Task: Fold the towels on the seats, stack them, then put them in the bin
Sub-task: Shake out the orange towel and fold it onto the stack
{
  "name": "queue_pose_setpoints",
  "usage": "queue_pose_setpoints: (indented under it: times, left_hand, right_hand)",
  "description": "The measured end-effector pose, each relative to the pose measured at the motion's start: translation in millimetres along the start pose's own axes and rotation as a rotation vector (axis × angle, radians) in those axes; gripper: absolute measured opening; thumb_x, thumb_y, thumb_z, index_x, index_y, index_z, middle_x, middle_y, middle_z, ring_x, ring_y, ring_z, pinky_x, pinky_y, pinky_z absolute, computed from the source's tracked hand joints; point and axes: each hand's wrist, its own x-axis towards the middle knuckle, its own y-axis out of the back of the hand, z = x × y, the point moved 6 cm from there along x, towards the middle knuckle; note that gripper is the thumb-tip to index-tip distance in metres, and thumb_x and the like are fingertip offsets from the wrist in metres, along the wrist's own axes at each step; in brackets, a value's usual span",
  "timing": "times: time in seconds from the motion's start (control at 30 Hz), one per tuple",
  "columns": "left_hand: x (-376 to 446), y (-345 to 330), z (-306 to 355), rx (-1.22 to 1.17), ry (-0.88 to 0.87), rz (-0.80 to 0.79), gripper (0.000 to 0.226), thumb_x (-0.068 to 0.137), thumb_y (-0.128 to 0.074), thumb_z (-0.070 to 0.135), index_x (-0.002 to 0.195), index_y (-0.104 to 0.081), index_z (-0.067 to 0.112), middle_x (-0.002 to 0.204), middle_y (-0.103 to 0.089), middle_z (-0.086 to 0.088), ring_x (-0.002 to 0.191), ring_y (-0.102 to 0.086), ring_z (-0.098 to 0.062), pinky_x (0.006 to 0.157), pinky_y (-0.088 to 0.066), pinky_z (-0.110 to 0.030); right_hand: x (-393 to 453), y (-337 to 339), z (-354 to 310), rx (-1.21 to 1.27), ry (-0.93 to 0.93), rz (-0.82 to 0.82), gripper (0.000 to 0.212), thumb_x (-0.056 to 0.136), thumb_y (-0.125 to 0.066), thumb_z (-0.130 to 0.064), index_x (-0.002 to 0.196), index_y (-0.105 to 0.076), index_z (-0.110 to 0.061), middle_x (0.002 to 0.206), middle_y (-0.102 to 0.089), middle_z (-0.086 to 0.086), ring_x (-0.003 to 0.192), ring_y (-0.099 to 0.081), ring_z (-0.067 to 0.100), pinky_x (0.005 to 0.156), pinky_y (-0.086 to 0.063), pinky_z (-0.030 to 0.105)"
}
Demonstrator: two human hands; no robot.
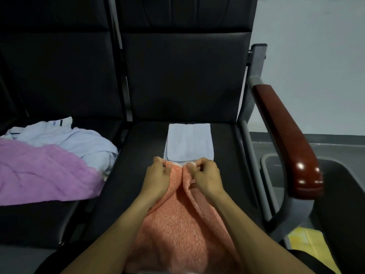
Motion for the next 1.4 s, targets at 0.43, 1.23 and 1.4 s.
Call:
queue_pose_setpoints:
  times: [0.43, 1.23, 1.4]
  left_hand:
    - [2, -14, 7, -0.077, -0.031, 0.036, 0.013, 0.106, -0.042, 0.023, 0.103, -0.052, 0.015, 0.095, -0.067, -0.002, 0.088, -0.065, -0.017, 0.079, -0.054, -0.041]
    - [-7, -12, 7, 0.011, -0.144, -0.204, 0.015, 0.079, -0.067, 0.012, 0.073, -0.054, 0.011, 0.064, -0.060, 0.001, 0.055, -0.050, -0.009, 0.052, -0.039, -0.024]
    - [-16, -26, 2, 0.072, -0.175, -0.311, 0.018, 0.077, -0.066, 0.010, 0.072, -0.049, 0.008, 0.069, -0.051, 0.005, 0.057, -0.041, -0.006, 0.052, -0.032, -0.022]
  right_hand:
    - [11, -11, 2, 0.032, 0.014, -0.026, 0.018, 0.096, -0.065, -0.027, 0.084, -0.065, -0.014, 0.079, -0.069, 0.003, 0.076, -0.070, 0.021, 0.074, -0.061, 0.046]
    - [9, -2, -2, -0.490, 0.114, -0.281, 0.026, 0.089, -0.047, -0.015, 0.110, -0.044, -0.030, 0.095, -0.066, 0.004, 0.083, -0.063, 0.023, 0.073, -0.054, 0.042]
    - [2, -7, -1, -0.547, 0.137, -0.357, 0.040, 0.081, -0.040, -0.019, 0.117, -0.040, -0.038, 0.093, -0.058, 0.003, 0.082, -0.057, 0.028, 0.069, -0.047, 0.041]
